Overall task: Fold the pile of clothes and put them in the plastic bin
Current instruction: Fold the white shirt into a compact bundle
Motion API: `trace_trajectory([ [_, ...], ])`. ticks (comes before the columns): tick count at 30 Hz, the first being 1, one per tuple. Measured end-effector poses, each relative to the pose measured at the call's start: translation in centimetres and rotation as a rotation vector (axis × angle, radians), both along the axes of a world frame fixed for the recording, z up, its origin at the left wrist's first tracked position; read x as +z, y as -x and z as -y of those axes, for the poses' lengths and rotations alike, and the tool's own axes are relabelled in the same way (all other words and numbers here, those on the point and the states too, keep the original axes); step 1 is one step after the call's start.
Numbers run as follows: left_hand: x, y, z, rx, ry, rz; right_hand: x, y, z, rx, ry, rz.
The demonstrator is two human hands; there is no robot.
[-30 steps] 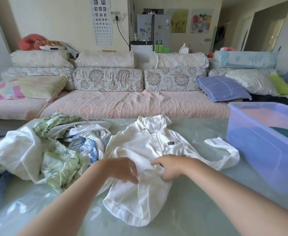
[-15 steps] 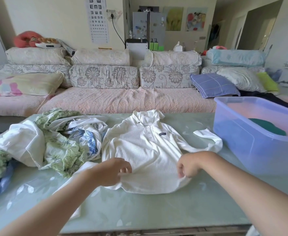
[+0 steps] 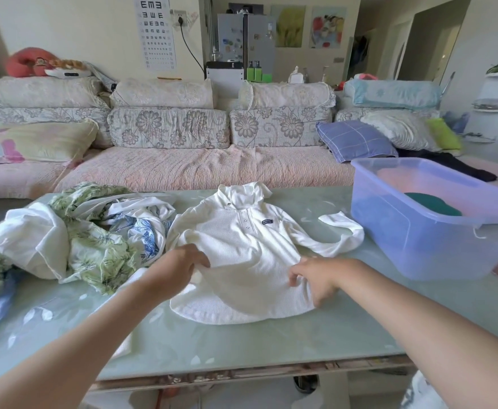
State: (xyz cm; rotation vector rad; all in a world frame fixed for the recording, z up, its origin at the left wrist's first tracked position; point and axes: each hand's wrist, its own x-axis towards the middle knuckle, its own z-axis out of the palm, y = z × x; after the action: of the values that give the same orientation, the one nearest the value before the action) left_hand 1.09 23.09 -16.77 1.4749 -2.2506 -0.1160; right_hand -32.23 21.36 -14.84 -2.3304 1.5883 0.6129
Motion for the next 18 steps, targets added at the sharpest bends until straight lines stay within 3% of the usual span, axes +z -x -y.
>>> trace_trajectory([
  [2, 0.8, -0.3, 0.1, 0.008, 0.048, -0.088, -0.4, 0.2, 0.0, -0.001, 0.016, 0.016],
  [4, 1.6, -0.9, 0.1, 0.017, 0.007, -0.058, -0.7, 0.2, 0.0, 0.006, 0.075, 0.102],
  [7, 2.1, -2.0, -0.5, 0.057, -0.317, 0.239, -1.1, 0.2, 0.2, 0.029, 0.112, 0.140],
  [9, 1.6, -2.5, -1.0, 0.039, -0.567, 0.457, -1.4, 0.2, 0.0, -0.006, 0.025, 0.129],
  [11, 1.1, -2.4, -1.3, 0.003, -0.670, 0.532, -1.7, 0.2, -0.1, -0.011, -0.041, 0.098],
  [18, 0.0, -1.5, -2.0, -0.028, -0.545, 0.403, -2.6, 0.8, -0.2, 0.057, 0.195, 0.219],
])
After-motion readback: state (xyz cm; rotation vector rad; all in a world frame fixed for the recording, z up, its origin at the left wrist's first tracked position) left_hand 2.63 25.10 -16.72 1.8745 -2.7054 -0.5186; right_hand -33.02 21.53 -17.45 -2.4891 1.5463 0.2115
